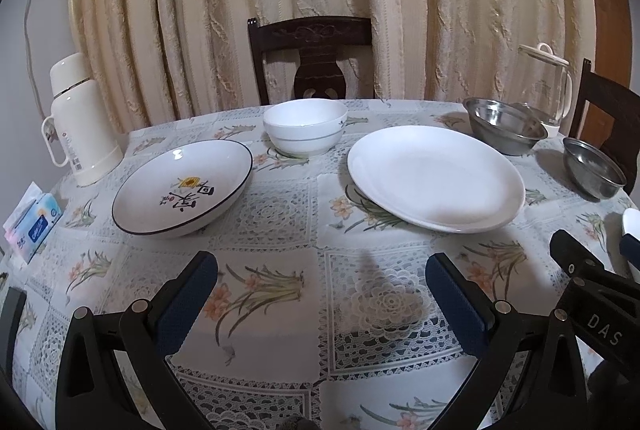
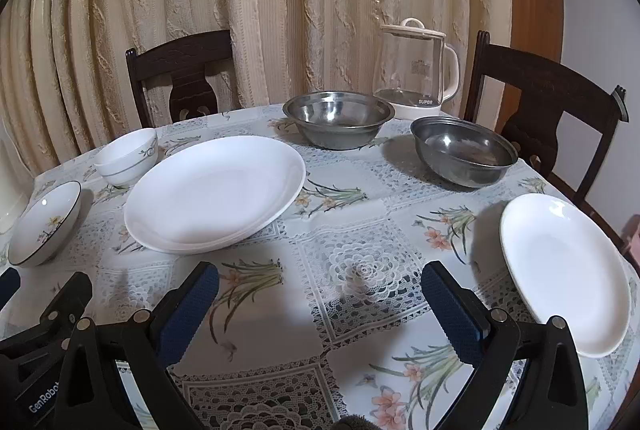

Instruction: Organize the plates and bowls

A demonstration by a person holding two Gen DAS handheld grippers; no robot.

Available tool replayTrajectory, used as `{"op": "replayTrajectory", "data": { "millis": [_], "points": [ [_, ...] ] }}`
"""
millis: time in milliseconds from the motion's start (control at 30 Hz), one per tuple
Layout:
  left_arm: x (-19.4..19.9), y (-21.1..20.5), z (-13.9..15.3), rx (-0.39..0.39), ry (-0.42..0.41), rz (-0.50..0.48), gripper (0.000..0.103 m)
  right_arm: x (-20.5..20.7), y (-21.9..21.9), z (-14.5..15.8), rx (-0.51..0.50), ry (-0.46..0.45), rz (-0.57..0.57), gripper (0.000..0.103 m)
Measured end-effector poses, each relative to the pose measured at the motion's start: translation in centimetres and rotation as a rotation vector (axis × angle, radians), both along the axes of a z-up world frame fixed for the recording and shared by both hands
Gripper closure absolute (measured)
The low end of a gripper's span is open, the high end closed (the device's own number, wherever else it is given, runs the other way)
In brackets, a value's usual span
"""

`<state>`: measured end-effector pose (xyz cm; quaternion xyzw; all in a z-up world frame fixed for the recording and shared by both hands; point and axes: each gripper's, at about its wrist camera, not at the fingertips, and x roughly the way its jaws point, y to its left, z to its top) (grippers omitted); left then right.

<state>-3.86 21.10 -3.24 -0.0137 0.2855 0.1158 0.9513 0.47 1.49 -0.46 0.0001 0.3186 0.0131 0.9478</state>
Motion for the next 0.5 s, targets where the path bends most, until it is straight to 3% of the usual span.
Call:
{"op": "replayTrajectory", "data": {
  "millis": [500],
  "points": [
    [0.09,-0.11,-0.21,-0.018,0.010,0.003,0.000,0.14,0.18,-0.14,0.000,0.005,0.009,0.000]
  ]
}}
